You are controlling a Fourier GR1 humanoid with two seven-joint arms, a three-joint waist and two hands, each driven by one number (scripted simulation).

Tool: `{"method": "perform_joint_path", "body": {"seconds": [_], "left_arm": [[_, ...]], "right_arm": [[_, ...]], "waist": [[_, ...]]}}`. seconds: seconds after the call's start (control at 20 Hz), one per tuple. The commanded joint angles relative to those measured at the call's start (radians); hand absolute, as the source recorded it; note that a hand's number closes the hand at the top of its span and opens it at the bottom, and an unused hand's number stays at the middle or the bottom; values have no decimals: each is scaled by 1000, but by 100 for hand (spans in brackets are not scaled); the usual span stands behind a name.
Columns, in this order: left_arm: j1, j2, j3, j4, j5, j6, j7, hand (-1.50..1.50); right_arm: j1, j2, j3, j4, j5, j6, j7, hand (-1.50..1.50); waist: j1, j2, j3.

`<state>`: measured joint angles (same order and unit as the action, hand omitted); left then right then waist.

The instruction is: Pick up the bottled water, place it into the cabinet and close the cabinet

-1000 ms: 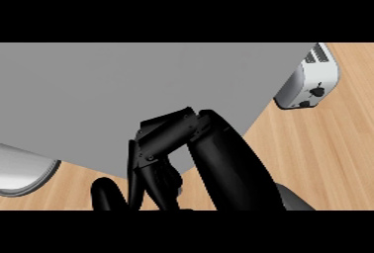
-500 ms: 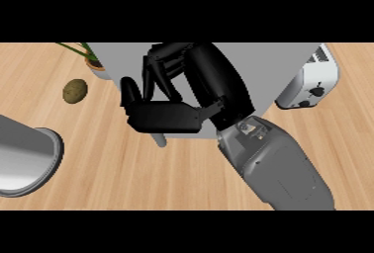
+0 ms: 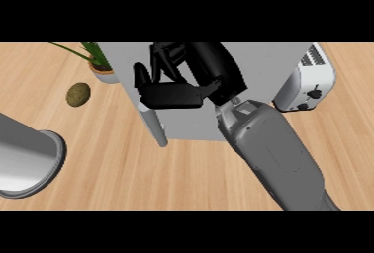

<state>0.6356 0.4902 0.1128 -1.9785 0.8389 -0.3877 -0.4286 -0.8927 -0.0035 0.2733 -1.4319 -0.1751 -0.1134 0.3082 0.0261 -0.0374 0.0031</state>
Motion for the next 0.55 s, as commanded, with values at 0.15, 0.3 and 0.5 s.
{"method": "perform_joint_path", "body": {"seconds": [0.15,0.3,0.5], "left_arm": [[-24,9,-3,-22,14,-11,24,150],[-42,21,4,-22,35,-12,38,150],[-66,16,0,-16,18,0,42,150]], "right_arm": [[-5,-46,-85,243,38,-7,-76,150],[-22,-19,-82,267,60,-45,-82,150],[-32,-36,-92,265,47,-17,-74,150]], "waist": [[19,59,-4],[30,64,-4],[23,62,-4]]}}
